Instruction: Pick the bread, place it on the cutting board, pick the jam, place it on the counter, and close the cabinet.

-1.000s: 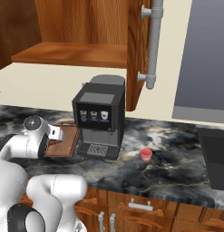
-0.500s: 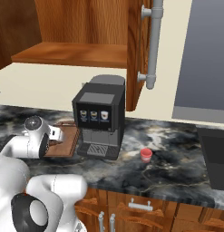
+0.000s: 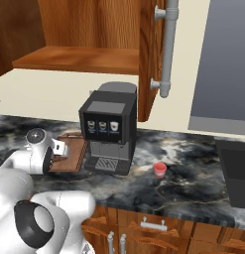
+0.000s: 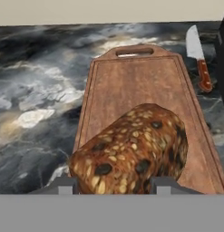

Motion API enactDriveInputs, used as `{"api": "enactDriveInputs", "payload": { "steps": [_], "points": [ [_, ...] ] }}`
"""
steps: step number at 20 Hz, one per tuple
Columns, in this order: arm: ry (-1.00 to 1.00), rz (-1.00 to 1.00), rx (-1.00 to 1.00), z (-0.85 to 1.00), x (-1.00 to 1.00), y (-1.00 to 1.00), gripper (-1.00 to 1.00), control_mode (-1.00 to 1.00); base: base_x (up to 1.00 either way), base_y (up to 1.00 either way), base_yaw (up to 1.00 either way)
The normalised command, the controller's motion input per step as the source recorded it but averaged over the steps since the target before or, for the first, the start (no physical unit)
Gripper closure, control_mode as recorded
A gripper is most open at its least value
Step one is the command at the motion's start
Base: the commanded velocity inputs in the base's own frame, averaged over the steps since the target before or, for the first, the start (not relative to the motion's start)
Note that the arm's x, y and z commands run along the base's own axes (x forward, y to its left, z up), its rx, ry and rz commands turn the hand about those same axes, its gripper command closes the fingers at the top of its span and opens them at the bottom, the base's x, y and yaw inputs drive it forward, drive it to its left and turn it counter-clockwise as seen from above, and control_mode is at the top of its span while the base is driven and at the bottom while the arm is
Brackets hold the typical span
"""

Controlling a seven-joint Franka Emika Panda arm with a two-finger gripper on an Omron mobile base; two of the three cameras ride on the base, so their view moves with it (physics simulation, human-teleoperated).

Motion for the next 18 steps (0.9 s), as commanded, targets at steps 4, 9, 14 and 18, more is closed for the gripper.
{"api": "enactDriveInputs", "payload": {
  "steps": [4,9,14,18],
  "points": [
    [0.00,0.00,0.00,-0.28,0.05,0.00,1.00,-1.00,0.00,0.00,0.00],
    [-0.05,0.00,0.00,-0.24,0.12,0.00,1.00,-1.00,0.00,0.00,0.00],
    [-0.10,0.00,0.00,-0.18,0.13,0.00,1.00,-1.00,0.00,0.00,0.00],
    [-0.10,0.00,0.00,-0.18,0.15,0.00,1.00,-1.00,0.00,0.00,0.00]
  ]
}}
